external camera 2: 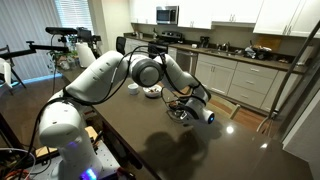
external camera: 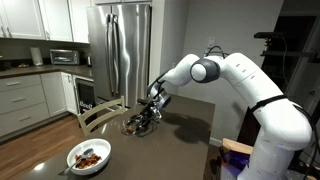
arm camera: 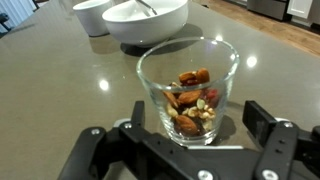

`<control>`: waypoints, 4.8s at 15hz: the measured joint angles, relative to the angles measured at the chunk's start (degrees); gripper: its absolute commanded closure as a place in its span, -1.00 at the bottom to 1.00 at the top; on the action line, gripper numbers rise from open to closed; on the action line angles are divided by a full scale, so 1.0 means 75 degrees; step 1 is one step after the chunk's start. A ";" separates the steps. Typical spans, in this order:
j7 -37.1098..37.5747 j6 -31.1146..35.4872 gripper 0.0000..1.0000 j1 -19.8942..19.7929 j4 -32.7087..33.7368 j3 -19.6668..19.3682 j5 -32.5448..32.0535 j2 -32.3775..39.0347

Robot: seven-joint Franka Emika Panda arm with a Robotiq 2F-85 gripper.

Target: Pour the contents in the glass cup into the bowl on the left

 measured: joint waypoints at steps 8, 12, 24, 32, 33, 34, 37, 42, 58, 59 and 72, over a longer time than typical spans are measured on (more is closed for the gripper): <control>-0.0072 -0.0362 -1.00 0.0022 0.0120 -0.0006 -0.0012 0.0000; -0.0072 -0.0626 -1.00 0.0023 0.0149 -0.0006 -0.0012 0.0000; -0.0072 -0.0952 -1.00 0.0133 0.0150 0.0008 -0.0012 0.0079; -0.0072 -0.0974 -0.07 0.0235 0.0161 0.0011 -0.0012 0.0125; -0.0072 -0.0974 -0.07 0.0238 0.0162 0.0011 -0.0012 0.0125; -0.0072 -0.0975 -0.07 0.0239 0.0162 0.0011 -0.0012 0.0125; -0.0072 -0.0975 -0.07 0.0241 0.0164 0.0009 -0.0012 0.0125; -0.0070 -0.0975 -0.07 0.0243 0.0230 -0.0027 -0.0012 0.0125; -0.0063 -0.0946 -0.07 0.0481 0.0475 -0.0142 -0.0297 -0.0250; -0.0063 -0.0925 -0.07 0.0550 0.0476 -0.0157 -0.0365 -0.0292; -0.0067 -0.0194 -0.07 0.1289 0.0477 -0.0168 -0.1119 -0.0672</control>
